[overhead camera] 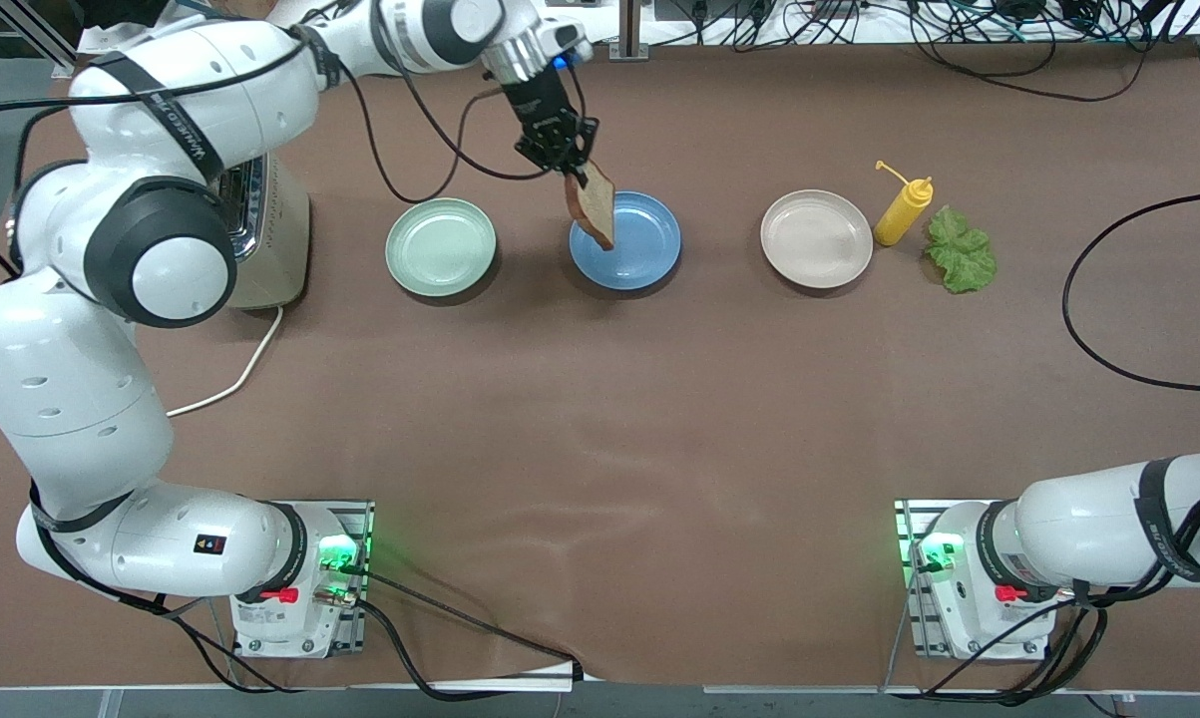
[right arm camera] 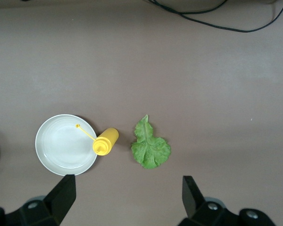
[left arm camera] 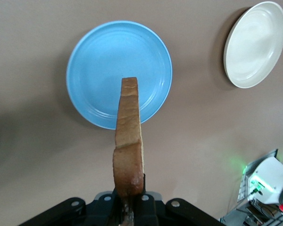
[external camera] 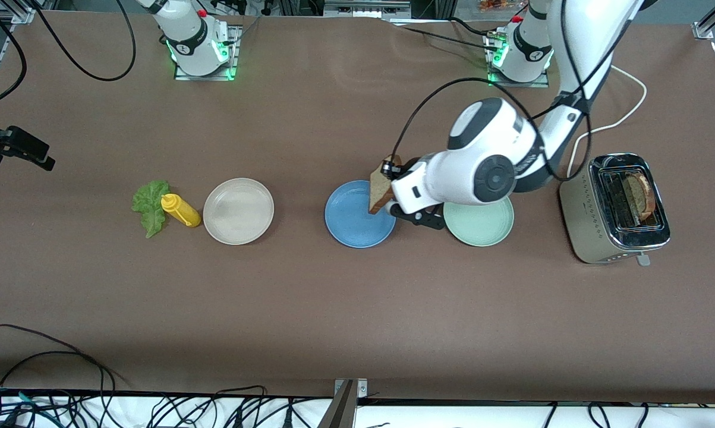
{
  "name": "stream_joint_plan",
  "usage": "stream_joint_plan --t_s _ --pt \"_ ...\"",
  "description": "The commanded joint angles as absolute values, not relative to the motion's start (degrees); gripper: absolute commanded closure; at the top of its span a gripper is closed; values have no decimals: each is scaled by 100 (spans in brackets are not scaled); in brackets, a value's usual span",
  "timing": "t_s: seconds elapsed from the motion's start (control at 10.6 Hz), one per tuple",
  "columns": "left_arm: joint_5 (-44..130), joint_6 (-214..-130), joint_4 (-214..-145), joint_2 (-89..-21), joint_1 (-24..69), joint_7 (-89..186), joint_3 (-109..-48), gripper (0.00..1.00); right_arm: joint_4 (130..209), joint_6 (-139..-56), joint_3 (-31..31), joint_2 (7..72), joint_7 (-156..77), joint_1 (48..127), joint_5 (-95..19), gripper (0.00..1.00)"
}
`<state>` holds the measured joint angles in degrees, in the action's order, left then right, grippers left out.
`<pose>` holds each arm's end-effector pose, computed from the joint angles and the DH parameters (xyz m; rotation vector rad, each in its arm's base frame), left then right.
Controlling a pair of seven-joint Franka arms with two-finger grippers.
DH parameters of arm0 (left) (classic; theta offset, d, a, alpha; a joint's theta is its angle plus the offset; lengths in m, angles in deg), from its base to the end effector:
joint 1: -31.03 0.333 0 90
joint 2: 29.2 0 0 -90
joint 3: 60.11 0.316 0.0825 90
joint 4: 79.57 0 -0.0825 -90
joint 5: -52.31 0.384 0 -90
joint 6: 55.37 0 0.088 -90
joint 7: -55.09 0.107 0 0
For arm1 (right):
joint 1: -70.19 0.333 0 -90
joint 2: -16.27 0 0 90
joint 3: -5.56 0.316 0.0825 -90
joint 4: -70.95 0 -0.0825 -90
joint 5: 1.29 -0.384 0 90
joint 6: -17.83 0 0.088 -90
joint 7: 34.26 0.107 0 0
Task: Make sandwich in blue plate with both arms
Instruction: 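Carry the bread slice with the left gripper over the blue plate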
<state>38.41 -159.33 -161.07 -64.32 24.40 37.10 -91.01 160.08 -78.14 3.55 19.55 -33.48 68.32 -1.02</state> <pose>0.5783 -0.3800 0.3767 2.6720 -0.2710 -0.5137 0.5807 -0.0393 0.6087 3.1291 -0.1266 0.0971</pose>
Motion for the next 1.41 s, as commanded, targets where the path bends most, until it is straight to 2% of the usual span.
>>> stream_joint_plan --t_s 0.0,0.28,0.47,1.03,1.32 --pt "4578 -16486 -16052 -6900 2357 2813 -9641 100 15928 -7736 354 1953 -3364 6834 -76 0" --pt "4844 -17015 -16324 -7042 2216 2407 -9685 100 15928 -7736 363 1953 -3347 6843 -76 0" --pt "4887 -17094 -16315 -7148 2207 2328 -9685 100 15928 -7736 363 1953 -3346 6834 -76 0" --pt "5230 -18024 -16254 -7675 2172 2196 -9685 100 15928 -7745 363 1953 -3329 6843 -67 0" --pt "5213 -18088 -16228 -7737 2172 2187 -9685 100 15928 -7762 363 1970 -3311 6843 -41 0"
